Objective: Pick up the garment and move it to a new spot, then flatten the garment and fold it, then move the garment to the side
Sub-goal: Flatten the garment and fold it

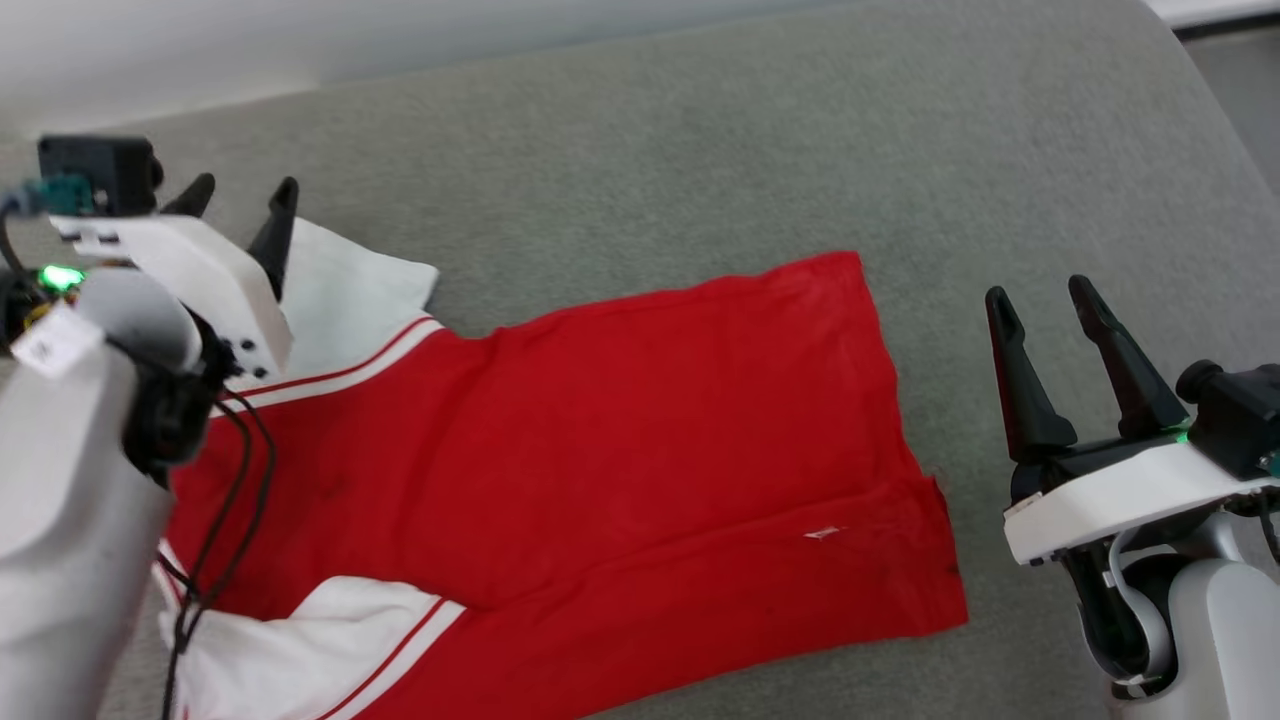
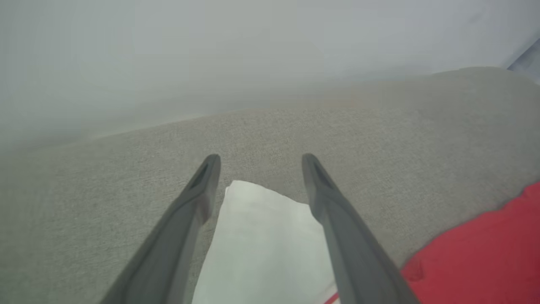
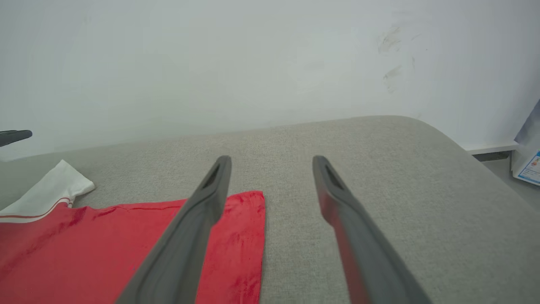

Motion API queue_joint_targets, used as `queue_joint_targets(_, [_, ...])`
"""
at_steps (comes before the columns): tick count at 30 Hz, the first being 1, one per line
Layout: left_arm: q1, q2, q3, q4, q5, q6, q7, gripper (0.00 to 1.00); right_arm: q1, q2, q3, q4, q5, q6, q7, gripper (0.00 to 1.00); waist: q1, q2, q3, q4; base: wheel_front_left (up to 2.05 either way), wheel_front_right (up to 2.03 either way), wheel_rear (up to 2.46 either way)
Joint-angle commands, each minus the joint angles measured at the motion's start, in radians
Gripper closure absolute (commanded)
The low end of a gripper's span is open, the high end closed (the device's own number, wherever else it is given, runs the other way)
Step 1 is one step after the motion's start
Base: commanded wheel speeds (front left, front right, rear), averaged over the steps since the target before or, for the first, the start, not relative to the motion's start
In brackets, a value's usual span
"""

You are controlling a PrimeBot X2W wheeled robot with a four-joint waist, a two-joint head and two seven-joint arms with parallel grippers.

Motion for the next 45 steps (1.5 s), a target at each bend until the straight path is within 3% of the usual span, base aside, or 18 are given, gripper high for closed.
queue_joint_targets(1, [-0.024, 0.009, -0.004, 0.015, -0.006, -0.011, 0.020, 0.00, -0.017, 0.008, 0.003, 0.003, 0.003, 0.000, -0.007, 0.00, -0.0002, -0.0001, 0.039, -0.040, 0.00, 0.00, 0.00])
queue_joint_targets(7, [-0.144, 0.056, -0.039, 0.142, -0.046, -0.075, 0.264, 0.00, -0.032, 0.019, 0.007, 0.023, 0.015, 0.000, -0.019, 0.00, -0.0002, -0.0001, 0.077, -0.065, 0.00, 0.00, 0.00])
queue_joint_targets(15, [-0.199, 0.098, -0.078, 0.256, -0.093, -0.090, 0.554, 0.00, -0.033, 0.031, 0.012, 0.043, 0.036, 0.000, -0.026, 0.00, -0.0002, -0.0001, 0.107, -0.083, 0.00, 0.00, 0.00])
queue_joint_targets(20, [-0.170, 0.084, -0.108, 0.289, -0.118, -0.087, 0.680, 0.00, -0.041, 0.034, 0.015, 0.053, 0.058, 0.000, -0.023, 0.00, -0.0002, -0.0001, 0.129, -0.089, 0.00, 0.00, 0.00])
queue_joint_targets(21, [-0.168, 0.078, -0.109, 0.289, -0.122, -0.082, 0.688, 0.53, -0.042, 0.035, 0.016, 0.057, 0.067, 0.000, -0.018, 0.00, -0.0002, -0.0001, 0.134, -0.089, 0.00, 0.00, 0.00])
queue_joint_targets(22, [-0.167, 0.072, -0.114, 0.288, -0.120, -0.081, 0.692, 0.87, -0.044, 0.035, 0.017, 0.059, 0.071, 0.000, -0.017, 0.00, -0.0002, -0.0001, 0.138, -0.089, 0.00, 0.00, 0.00])
queue_joint_targets(23, [-0.167, 0.069, -0.117, 0.287, -0.118, -0.079, 0.689, 1.00, -0.046, 0.033, 0.018, 0.061, 0.077, 0.000, -0.015, 0.00, -0.0002, -0.0001, 0.141, -0.089, 0.00, 0.00, 0.00])
queue_joint_targets(32, [-0.190, 0.048, -0.105, 0.265, -0.102, -0.080, 0.567, 1.00, -0.104, -0.010, 0.026, 0.163, 0.172, 0.000, 0.055, 0.00, -0.0002, -0.0001, 0.112, -0.062, 0.00, 0.00, 0.00])
queue_joint_targets(45, [-0.261, -0.028, -0.121, 0.198, -0.064, -0.127, 0.320, 1.00, -0.396, -0.156, 0.109, 0.505, 0.331, 0.000, 0.461, 0.00, -0.0002, -0.0001, 0.072, 0.082, 0.00, 0.00, 0.00])
